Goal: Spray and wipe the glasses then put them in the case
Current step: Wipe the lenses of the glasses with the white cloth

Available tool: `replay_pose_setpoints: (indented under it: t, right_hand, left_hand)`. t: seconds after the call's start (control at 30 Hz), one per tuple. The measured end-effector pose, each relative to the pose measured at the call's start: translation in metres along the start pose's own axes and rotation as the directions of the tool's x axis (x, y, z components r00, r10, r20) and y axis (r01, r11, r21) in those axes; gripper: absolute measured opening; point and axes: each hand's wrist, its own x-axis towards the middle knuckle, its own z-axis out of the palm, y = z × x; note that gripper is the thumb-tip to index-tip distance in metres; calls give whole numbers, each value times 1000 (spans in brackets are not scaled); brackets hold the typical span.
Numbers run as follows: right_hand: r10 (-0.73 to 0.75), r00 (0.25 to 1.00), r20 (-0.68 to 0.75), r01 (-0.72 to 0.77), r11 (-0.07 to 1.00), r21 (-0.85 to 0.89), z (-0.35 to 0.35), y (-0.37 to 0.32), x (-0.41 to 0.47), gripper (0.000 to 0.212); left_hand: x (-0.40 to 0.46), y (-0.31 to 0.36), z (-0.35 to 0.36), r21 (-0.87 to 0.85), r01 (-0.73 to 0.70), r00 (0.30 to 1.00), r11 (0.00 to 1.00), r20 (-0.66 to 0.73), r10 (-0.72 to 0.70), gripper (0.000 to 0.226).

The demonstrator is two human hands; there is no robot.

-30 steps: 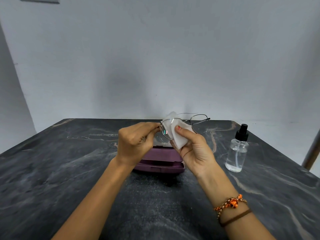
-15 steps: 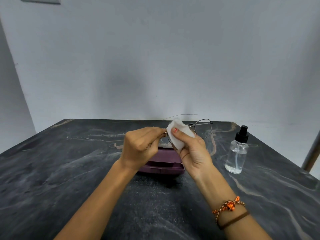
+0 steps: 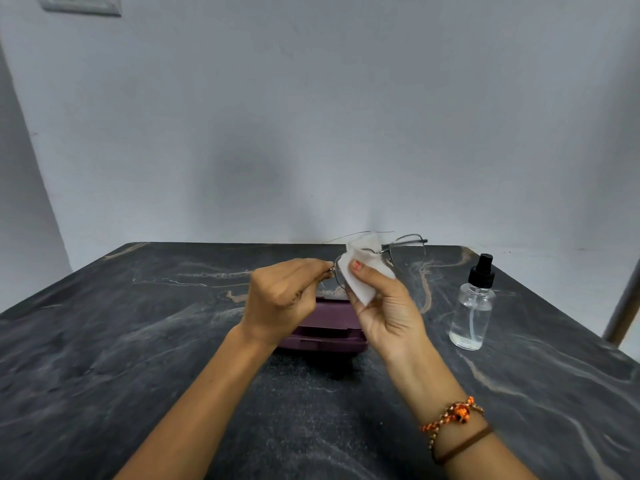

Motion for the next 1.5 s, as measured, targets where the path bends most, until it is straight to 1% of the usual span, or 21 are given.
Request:
replay_pose_setpoints:
  t: [0.07,0.13,0.23,0.37,0.43,0.53,0.67,0.77,0.9,1.0,1.07,1.13,1.27,1.37,1.43,1.5]
  right_hand:
    - [-6,1000,28,6,1000,-5,-1,-1,0,20]
    - [11,998,57,-8,998,-57,0,2,-1,19]
    - [25,996,90,-14,992,-127,0,4,-2,27]
    - [-16,997,75,35,967,-252,-2,-1,0,30]
    - [-23,997,70,43,952,-302,-3,-2,1,31]
    - [-16,998,58,35,938,-345,-3,-2,0,32]
    - [-5,999,32,14,958,-285,-3,1,0,23]
    - [-9,1000,16,12,981,-195,0,3,-1,22]
    - [-22,999,-28,20,998,-65,3,1,-3,11]
    - [-26,998,-63,24,999,-41,2,1,-2,9]
    - [-26,998,-53,23,999,-46,1,2,-3,10]
    - [-22,1000,-13,21,996,-83,1,3,-3,10]
    - [-12,999,40,20,976,-219,0,5,-2,14]
    - [-5,995,96,39,935,-352,-2,2,0,22]
    - [-11,995,103,55,899,-435,-3,0,0,30]
    - [-30,995,98,75,868,-490,-3,-2,0,29]
  left_hand:
    - [0,1,0,1,0,1000,1000,-5,0,7]
    - [1,0,-1,2,13,1000,1000,-27,-13,9]
    - [1,0,-1,-8,9,999,1000,-41,-9,9]
    - [1,0,0,-3,-7,1000,1000,-26,7,8]
    - [2,-1,-2,-5,-8,999,1000,-33,8,3]
    - [2,-3,-3,-1,-6,999,1000,-38,6,8]
    - [1,-6,-4,9,13,999,1000,-52,-12,2]
    - [0,-6,-3,-2,25,998,1000,-55,-25,6]
    - [1,-3,-2,-7,-1,999,1000,-33,1,8]
    - [2,-1,-1,-16,-14,1000,1000,-11,14,9]
    - [1,-1,-1,-25,-12,1000,1000,-10,12,10]
    - [1,0,-1,-27,-12,1000,1000,-9,12,11]
    - [1,1,0,-16,-42,999,999,9,42,13]
    - [1,-2,-2,9,-32,999,999,-5,32,13]
    - [1,-4,-4,19,-22,999,1000,-29,22,14]
    - [2,-4,-4,22,-7,999,1000,-49,8,8]
